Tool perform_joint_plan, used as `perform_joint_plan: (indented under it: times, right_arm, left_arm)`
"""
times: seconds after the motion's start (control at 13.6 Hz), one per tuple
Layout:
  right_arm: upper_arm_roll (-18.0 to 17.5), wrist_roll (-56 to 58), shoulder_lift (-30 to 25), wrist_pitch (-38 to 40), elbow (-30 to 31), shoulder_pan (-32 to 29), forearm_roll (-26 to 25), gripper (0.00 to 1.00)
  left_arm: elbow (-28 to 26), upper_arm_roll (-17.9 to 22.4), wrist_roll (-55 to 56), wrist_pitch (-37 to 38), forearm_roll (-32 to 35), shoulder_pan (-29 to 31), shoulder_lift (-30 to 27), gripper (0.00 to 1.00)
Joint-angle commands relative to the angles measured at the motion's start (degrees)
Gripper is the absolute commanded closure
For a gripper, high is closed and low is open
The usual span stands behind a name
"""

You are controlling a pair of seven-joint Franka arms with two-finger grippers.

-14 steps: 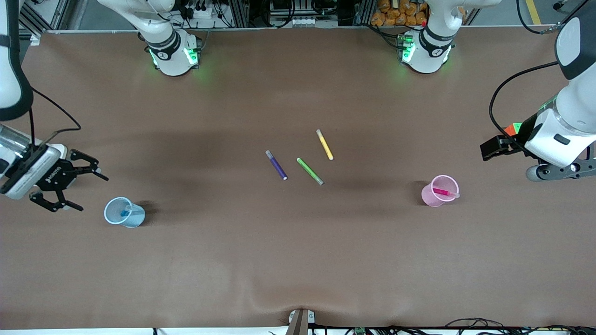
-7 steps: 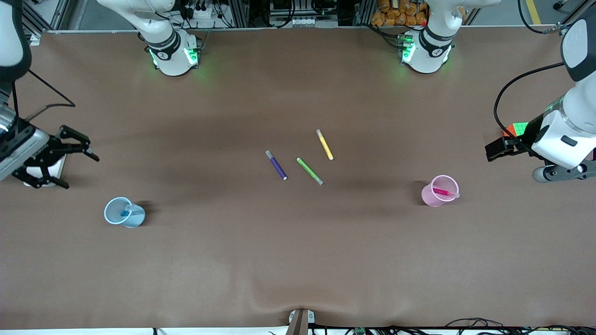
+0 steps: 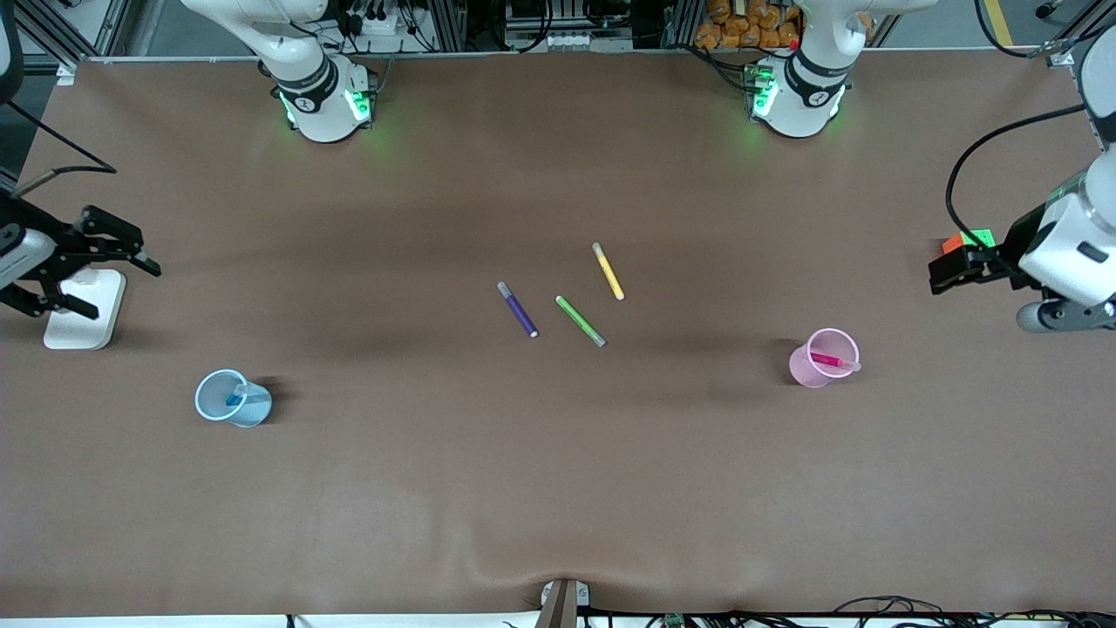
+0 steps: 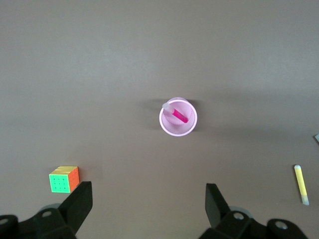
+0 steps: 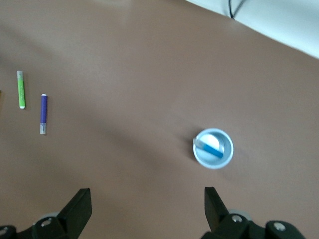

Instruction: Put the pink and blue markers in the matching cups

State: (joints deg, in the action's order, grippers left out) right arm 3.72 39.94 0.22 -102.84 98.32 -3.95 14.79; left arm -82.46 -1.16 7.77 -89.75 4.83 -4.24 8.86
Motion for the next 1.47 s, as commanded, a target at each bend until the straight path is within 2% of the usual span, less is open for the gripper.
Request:
perform_joint_plan:
  times: [0.0, 0.37, 0.81, 1.39]
  right_arm:
    - [5.06, -8.19, -0.65, 3.34, -1.99, 5.7, -4.23, 0.0]
    - [4.9, -21.72, -0.65, 9.83, -6.46, 5.88, -8.54, 0.0]
    - [1.56, -38.87, -0.65, 17.66, -9.81, 5.88, -12.93, 0.0]
    - [1.29, -38.54, -0.92, 20.22, -10.87, 5.09, -14.7, 0.0]
  left_arm:
    - [-7.07, -0.33, -1.0, -0.5, -1.66, 0.02, -7.26, 0.0]
    - [-14.9, -0.33, -1.35, -1.12, -3.42, -0.33, -15.87, 0.0]
    - [-15.1, 0.19, -7.5, -0.77, -4.48, -0.07, -17.12, 0.0]
    - [-14.48, 0.19, -7.42, -0.51, -4.39, 0.11, -16.94, 0.0]
